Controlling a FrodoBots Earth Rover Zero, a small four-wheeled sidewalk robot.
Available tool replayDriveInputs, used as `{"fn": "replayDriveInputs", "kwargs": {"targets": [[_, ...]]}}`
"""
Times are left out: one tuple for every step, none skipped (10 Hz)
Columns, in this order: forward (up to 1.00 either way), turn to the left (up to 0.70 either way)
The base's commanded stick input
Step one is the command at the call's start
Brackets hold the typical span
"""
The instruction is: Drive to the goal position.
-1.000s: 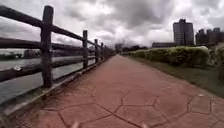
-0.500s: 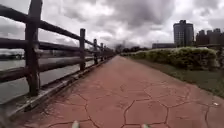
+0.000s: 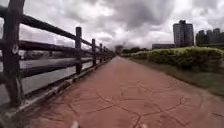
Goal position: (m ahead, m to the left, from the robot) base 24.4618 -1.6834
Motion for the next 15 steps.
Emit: {"fn": "replayDriveInputs", "kwargs": {"targets": [[0.70, 0.00], [0.70, 0.00], [0.70, 0.00], [0.70, 0.00], [0.70, 0.00], [0.70, 0.00], [0.70, 0.00], [0.70, 0.00], [0.70, 0.00], [0.70, 0.00], [0.70, 0.00], [0.70, 0.00], [0.70, 0.00], [0.70, 0.00], [0.70, 0.00]]}}
